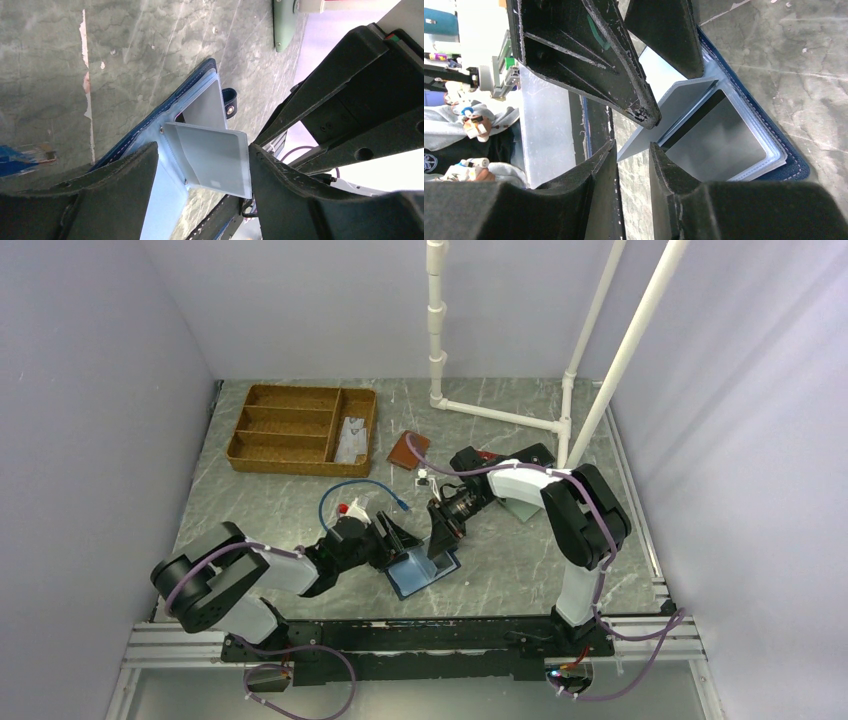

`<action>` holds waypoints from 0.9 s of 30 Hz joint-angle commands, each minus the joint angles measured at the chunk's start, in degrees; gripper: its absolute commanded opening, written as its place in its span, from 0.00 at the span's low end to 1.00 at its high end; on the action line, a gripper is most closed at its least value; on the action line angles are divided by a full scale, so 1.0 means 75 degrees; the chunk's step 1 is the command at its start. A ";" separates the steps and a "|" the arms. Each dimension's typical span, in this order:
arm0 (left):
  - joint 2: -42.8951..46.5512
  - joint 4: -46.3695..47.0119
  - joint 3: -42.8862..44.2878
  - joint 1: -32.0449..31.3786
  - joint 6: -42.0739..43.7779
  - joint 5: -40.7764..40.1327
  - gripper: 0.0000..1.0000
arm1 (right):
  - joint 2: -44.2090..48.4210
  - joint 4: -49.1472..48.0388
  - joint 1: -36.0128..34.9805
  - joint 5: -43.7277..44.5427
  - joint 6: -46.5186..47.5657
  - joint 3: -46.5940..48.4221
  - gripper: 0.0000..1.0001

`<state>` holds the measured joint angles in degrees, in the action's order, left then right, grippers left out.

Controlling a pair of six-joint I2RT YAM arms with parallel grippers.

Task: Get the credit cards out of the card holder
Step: Remove the credit card from the card holder.

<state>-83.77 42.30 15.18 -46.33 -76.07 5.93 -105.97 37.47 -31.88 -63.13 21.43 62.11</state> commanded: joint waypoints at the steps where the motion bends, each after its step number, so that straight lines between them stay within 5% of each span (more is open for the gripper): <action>1: -0.0151 0.0249 -0.0112 -0.0023 0.0053 -0.0181 0.72 | 0.0032 -0.0037 0.0067 -0.0113 0.0084 0.0275 0.33; 27: -0.0210 0.0543 -0.0196 -0.0022 0.0129 -0.0065 0.72 | 0.0002 -0.0102 -0.0166 0.0506 0.0072 0.0238 0.33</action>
<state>-84.73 44.88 14.37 -46.33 -75.90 5.96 -105.97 36.99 -32.27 -59.99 20.49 62.11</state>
